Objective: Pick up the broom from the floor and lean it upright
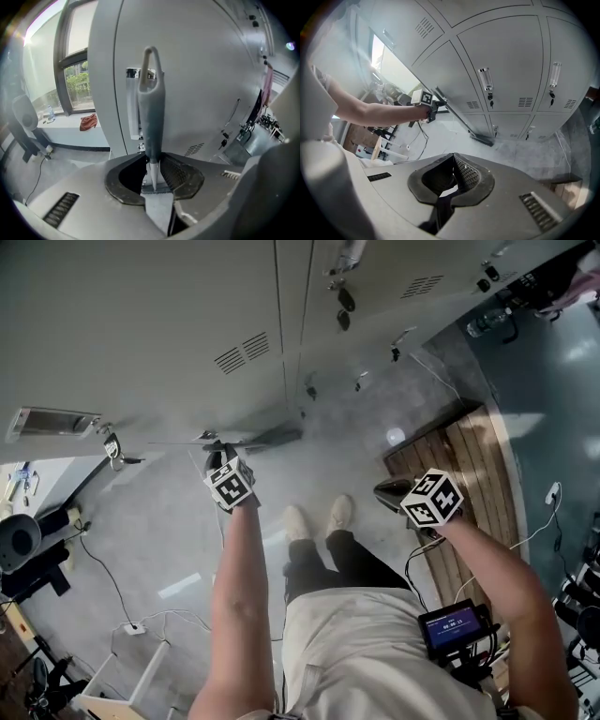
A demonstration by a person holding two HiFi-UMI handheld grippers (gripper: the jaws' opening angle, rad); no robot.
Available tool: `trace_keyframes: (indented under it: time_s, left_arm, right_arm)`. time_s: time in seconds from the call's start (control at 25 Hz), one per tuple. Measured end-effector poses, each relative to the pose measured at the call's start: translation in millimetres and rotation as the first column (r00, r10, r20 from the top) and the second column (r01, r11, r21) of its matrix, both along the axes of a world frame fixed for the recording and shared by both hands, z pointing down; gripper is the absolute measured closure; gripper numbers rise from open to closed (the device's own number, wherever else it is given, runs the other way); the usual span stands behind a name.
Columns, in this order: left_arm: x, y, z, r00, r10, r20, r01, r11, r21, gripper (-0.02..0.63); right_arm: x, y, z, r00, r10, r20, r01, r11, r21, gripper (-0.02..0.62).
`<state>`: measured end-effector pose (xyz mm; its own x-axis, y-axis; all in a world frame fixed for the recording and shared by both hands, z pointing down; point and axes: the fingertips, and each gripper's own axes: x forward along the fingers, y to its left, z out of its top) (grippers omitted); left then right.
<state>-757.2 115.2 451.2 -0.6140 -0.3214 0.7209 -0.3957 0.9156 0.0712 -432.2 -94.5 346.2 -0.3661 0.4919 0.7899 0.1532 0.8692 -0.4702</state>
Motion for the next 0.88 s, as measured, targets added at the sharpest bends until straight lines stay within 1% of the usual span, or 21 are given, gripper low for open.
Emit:
trace_keyframes:
  time_s: [0.12, 0.24, 0.56, 0.64, 0.72, 0.8, 0.88]
  left_arm:
    - [2, -7, -3, 0.998, 0.055, 0.027, -0.055, 0.998, 0.001, 0.52]
    - [15, -18, -10, 0.994, 0.104, 0.029, -0.104, 0.994, 0.016, 0.523]
    - [57, -33, -28, 0.987, 0.158, 0.029, -0.159, 0.986, 0.044, 0.522]
    - [63, -35, -26, 0.988, 0.152, 0.009, -0.152, 0.987, 0.043, 0.523]
    - [63, -39, -16, 0.99, 0.137, -0.027, -0.136, 0.99, 0.038, 0.522]
    - [56, -46, -7, 0.99, 0.132, -0.057, -0.131, 0.991, 0.025, 0.523]
    - [45, -56, 1, 0.987, 0.146, -0.061, -0.145, 0.989, 0.009, 0.522]
  right_arm:
    - [-1, 3, 2, 1.0, 0.001, -0.001, -0.001, 1.0, -0.001, 0.58]
    - [0, 3, 3, 1.0, 0.004, -0.001, -0.004, 1.0, -0.002, 0.58]
    - [3, -3, 4, 1.0, 0.027, 0.003, -0.027, 1.0, -0.009, 0.58]
    - [4, -4, 4, 1.0, 0.03, 0.005, -0.03, 0.999, -0.01, 0.58]
    - [6, -5, 4, 0.999, 0.035, 0.005, -0.035, 0.999, -0.012, 0.58]
    - [10, -6, 5, 0.999, 0.042, 0.002, -0.042, 0.999, -0.013, 0.58]
    - [14, -6, 7, 0.999, 0.048, -0.005, -0.048, 0.999, -0.01, 0.58]
